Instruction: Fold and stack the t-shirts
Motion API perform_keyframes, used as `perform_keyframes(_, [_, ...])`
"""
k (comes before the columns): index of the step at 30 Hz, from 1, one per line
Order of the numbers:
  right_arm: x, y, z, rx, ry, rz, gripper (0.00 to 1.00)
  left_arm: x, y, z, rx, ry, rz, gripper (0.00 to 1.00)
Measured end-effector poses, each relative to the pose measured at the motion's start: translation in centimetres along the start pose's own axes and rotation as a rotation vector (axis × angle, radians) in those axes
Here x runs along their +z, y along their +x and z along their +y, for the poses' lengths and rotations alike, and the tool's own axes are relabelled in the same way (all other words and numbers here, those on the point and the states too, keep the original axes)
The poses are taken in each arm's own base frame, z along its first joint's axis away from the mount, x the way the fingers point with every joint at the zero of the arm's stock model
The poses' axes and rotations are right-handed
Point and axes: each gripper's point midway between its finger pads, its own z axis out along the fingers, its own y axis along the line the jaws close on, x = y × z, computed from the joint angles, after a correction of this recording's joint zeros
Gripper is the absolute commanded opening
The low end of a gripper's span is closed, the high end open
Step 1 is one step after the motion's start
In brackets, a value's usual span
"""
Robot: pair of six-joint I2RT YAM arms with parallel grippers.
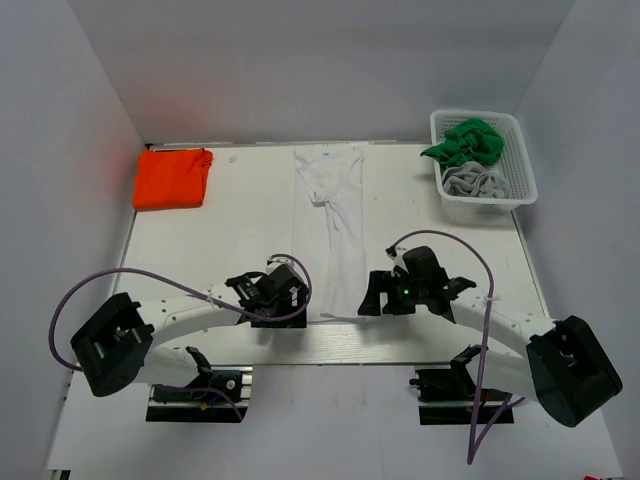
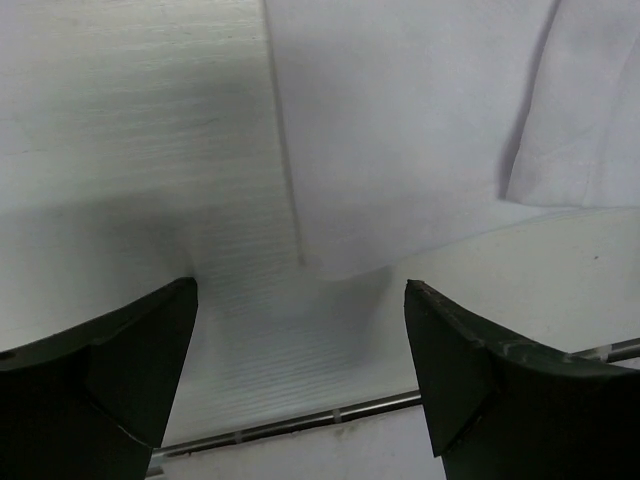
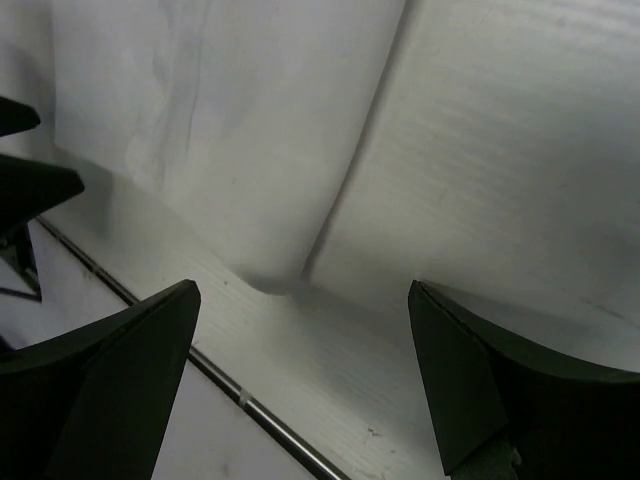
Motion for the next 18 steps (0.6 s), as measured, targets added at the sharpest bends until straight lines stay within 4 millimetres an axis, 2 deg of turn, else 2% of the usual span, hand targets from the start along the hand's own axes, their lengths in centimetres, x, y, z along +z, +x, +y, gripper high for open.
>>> perform_keyframes(3, [0.2,1.5,0.8,0.007,-0.038,0.049,0.9,0.8,0.1,-0.6,-0.004,0.016,0.01,0.8])
perform_keyframes(4, [0.4,1.6,1.1,0.005,-0.047,0.056,0.84,0.9,0.0,-0.8,-0.007,0.028,0.005,0.77])
perform_keyframes(6, [0.9,1.8,1.6,0.0,-0.072,0.068,0.82,1.1,-0.2,-1.2,-0.01,0.039,0.0,0.69])
perform_keyframes(8, [1.4,1.6,2.1,-0.005,-0.092,0.076,0.75,1.4,-0.4,-1.5,-0.01,0.043,-0.004,0.62])
perform_keyframes(9, [1.7,1.5,2.3,-0.014,-0.102,0.078,0.71,1.5,-0.6,-1.6,-0.011,0.048,-0.009,0.54])
perform_keyframes(10, [2.0,1.6,2.5,-0.015,-0.108,0.083,0.65,1.6,-0.6,-1.7,-0.015,0.048,-0.009,0.49])
perform_keyframes(11, [2.3,1.7,2.5,-0.018,-0.11,0.087,0.49,1.8,-0.7,-1.8,-0.016,0.049,-0.01,0.42])
perform_keyframes(12, [2.5,1.7,2.5,-0.016,-0.108,0.093,0.39,1.9,-0.8,-2.1,-0.017,0.052,-0.012,0.27])
perform_keyframes(14, [3.0,2.4,2.1,0.0,-0.094,0.122,0.13,2.3,-0.9,-2.4,-0.02,0.055,-0.007,0.12])
perform_keyframes(15, [3.1,2.6,2.1,0.01,-0.088,0.131,0.04,2.4,-1.0,-2.6,-0.022,0.059,-0.005,0.0])
perform_keyframes(16, [3.1,2.7,2.0,0.012,-0.079,0.132,0.0,2.4,-1.1,-2.8,-0.023,0.065,-0.005,0.0])
perform_keyframes(18, [3.1,2.9,1.7,0.007,-0.061,0.134,0.0,2.5,-1.2,-3.1,-0.015,0.074,-0.003,0.0])
